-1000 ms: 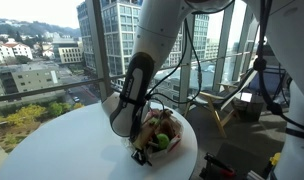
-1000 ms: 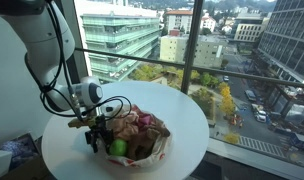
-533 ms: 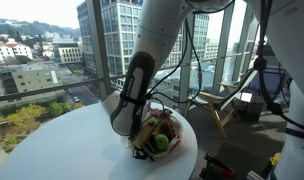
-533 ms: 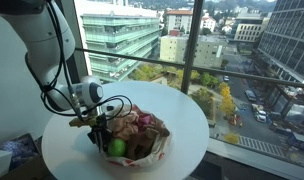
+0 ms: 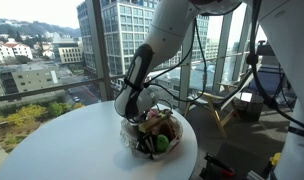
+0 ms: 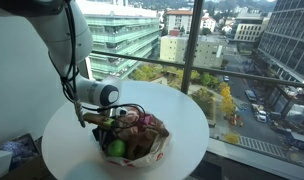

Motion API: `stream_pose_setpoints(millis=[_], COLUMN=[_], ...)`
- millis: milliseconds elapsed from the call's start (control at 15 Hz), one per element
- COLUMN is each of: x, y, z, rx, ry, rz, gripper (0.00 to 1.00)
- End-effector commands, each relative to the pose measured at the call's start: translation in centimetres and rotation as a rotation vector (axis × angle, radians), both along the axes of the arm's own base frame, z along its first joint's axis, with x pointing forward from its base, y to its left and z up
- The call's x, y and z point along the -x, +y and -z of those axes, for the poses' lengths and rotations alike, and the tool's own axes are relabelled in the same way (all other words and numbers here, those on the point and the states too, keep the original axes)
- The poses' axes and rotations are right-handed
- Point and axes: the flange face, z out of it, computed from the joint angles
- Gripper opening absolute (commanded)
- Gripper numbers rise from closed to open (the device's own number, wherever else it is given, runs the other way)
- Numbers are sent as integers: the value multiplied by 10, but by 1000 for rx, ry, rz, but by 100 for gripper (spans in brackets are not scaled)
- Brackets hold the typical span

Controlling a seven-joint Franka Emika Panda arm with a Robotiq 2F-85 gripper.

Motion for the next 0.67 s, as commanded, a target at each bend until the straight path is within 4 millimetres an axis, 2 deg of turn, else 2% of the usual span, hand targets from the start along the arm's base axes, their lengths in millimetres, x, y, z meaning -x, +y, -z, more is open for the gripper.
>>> stream_pose_setpoints(millis=[0,200,600], x=[-9,-13,-19], y=[-21,-31,-31], z=[-17,-41,-125], rx=[-204,-364,-507], ry=[12,-6,-188], rz=[23,44,15], gripper=[0,0,0])
